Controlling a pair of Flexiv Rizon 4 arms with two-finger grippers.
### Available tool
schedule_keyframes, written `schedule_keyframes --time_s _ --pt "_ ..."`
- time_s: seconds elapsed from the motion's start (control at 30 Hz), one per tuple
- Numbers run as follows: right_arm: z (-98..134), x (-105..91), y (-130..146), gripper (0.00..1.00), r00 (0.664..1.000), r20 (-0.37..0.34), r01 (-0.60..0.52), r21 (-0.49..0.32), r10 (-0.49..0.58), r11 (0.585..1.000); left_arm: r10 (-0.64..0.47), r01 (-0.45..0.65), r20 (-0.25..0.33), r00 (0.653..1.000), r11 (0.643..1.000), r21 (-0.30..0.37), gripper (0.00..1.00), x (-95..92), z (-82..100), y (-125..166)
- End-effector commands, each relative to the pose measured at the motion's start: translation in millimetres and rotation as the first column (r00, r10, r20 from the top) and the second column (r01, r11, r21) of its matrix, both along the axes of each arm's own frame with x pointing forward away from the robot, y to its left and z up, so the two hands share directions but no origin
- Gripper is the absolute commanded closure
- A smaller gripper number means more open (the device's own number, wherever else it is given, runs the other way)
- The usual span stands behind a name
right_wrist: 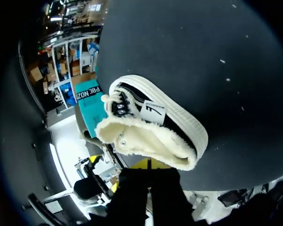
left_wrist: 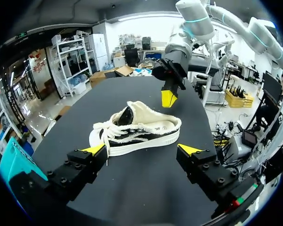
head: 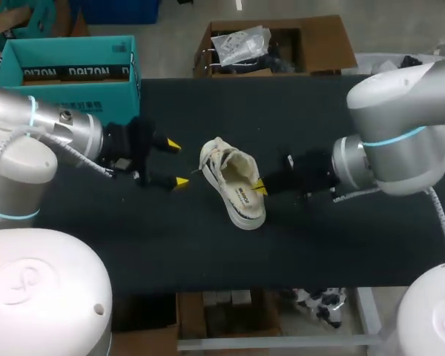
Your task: Open the shoe tongue, take the insole out of the shoe, put the insole back into the shoe, and pack the shoe into the shoebox
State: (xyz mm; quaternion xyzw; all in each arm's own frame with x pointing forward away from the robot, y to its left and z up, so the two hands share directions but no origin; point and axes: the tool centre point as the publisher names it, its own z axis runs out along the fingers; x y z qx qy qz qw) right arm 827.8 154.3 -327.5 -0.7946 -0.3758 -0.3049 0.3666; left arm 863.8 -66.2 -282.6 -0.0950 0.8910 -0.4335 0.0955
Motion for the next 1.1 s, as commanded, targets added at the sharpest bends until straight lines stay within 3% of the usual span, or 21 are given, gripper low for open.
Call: schedule_keyframes --time_s 0.03,0.1,0.2,0.27,0.37,0.47,0.5,0.53,0.57,0.63,0.67,0.7,0.77,1.1 --pt "27.2 -6.5 -48.9 1.00 0.994 0.000 -0.107 0.075 0.107 0.991 0.077 -0.044 -0.160 0.984 0.979 0.201 0.00 3.0 6.3 -1.4" --pt "38.1 -8.3 -58.4 1.00 0.988 0.007 -0.157 0.070 0.157 0.985 0.077 -0.044 -0.160 0.984 0.979 0.201 0.00 3.0 6.3 -1.4" --pt "54.2 -13.5 -72.9 0.75 0.979 0.022 -0.202 0.026 0.201 0.979 0.077 -0.044 -0.160 0.984 0.979 0.201 0.00 3.0 6.3 -1.4" --pt "62.6 -16.1 -84.3 0.74 0.977 0.039 -0.211 0.013 0.211 0.977 0.077 -0.044 -0.160 0.984 0.979 0.201 0.00 3.0 6.3 -1.4" --pt "71.0 -20.3 -99.5 0.66 0.970 0.063 -0.237 0.009 0.236 0.971 0.208 -0.166 -0.265 0.942 0.971 0.172 0.00 6.3 10.3 -12.8" --pt "77.9 -28.2 -107.1 0.29 0.962 0.074 -0.262 -0.029 0.264 0.965 0.356 -0.294 -0.401 0.844 0.933 0.209 0.00 6.3 7.4 -22.4" --pt "79.6 -30.7 -108.3 0.06 0.961 0.062 -0.265 -0.053 0.268 0.963 0.404 -0.344 -0.483 0.777 0.915 0.212 0.00 8.0 8.1 -24.7" --pt "80.9 -33.6 -108.9 0.00 0.959 0.049 -0.276 -0.078 0.280 0.958 0.475 -0.411 -0.524 0.707 0.879 0.242 0.00 11.0 7.6 -27.6" --pt "81.9 -36.3 -109.4 0.00 0.957 0.044 -0.283 -0.093 0.288 0.955 0.524 -0.446 -0.533 0.664 0.850 0.280 0.00 11.3 5.8 -29.6" --pt "84.4 -40.3 -111.1 0.00 0.950 0.027 -0.306 -0.106 0.310 0.946 0.606 -0.491 -0.511 0.610 0.795 0.356 0.00 8.4 3.8 -34.1" --pt "85.3 -42.0 -112.0 0.00 0.939 0.011 -0.340 -0.107 0.343 0.934 0.690 -0.549 -0.434 0.579 0.723 0.418 0.00 8.0 3.5 -36.2" --pt "86.2 -44.1 -112.9 0.00 0.921 -0.015 -0.389 -0.099 0.390 0.916 0.779 -0.615 -0.283 0.560 0.620 0.488 0.00 8.3 2.3 -37.8" --pt "90.3 -47.2 -115.9 0.00 0.905 -0.041 -0.426 -0.076 0.424 0.901 0.779 -0.615 -0.283 0.560 0.620 0.488 0.00 8.3 2.3 -37.8" --pt "90.3 -47.2 -115.9 0.00 0.905 -0.041 -0.426 -0.076 0.424 0.901 0.779 -0.615 -0.283 0.560 0.620 0.488 0.00 8.3 2.3 -37.8"
